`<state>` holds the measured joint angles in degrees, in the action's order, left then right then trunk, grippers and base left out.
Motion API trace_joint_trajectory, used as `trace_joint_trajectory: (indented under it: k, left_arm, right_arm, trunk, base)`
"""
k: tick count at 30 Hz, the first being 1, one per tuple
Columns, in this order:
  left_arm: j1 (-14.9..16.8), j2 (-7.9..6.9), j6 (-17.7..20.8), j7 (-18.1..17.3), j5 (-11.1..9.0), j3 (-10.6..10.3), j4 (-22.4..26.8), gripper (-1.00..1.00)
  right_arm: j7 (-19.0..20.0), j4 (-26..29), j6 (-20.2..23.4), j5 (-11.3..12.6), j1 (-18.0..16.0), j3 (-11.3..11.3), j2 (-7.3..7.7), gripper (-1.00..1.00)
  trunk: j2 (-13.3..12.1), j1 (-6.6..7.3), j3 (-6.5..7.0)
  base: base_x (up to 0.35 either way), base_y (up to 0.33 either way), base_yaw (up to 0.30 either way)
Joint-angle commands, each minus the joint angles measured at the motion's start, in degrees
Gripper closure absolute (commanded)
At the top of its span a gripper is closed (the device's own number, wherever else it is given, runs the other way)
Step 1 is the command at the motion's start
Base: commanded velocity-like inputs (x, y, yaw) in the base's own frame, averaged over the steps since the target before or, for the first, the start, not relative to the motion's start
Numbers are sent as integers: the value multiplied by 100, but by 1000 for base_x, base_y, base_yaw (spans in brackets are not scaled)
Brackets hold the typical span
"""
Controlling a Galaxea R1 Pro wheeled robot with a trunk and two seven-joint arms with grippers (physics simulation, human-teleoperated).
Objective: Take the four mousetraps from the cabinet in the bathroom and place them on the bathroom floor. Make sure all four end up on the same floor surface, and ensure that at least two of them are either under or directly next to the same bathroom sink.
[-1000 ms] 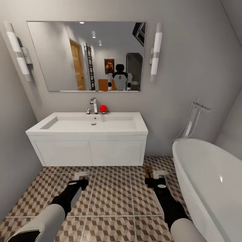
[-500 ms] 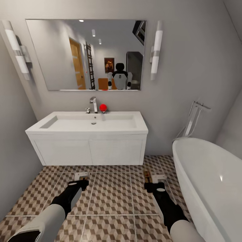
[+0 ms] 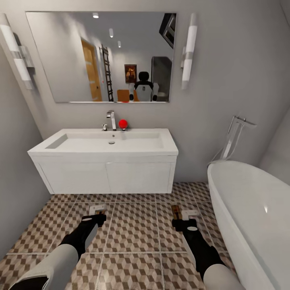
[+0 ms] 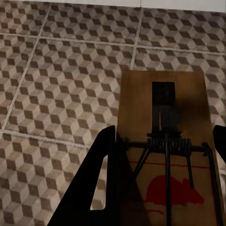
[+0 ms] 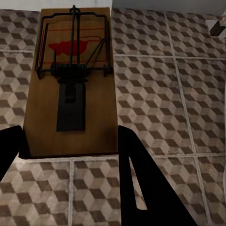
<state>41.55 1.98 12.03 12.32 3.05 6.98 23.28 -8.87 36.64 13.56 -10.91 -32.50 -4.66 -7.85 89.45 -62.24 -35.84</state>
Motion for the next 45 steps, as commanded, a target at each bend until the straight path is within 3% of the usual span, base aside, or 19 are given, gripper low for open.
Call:
trace_joint_trajectory:
  k: [1, 45]
  left_arm:
    - [2, 5, 36, 16, 40, 23, 6, 100]
    - [2, 57, 1, 14, 42, 15, -326, 100]
  right_arm:
    - [17, 10, 33, -43, -2, -22, -8, 100]
    - [17, -1, 23, -43, -2, -17, -15, 100]
  trunk:
    - [45, -22, -33]
    - [1809, -989, -1229]
  base:
    - [0, 0, 0]
    - [0, 0, 0]
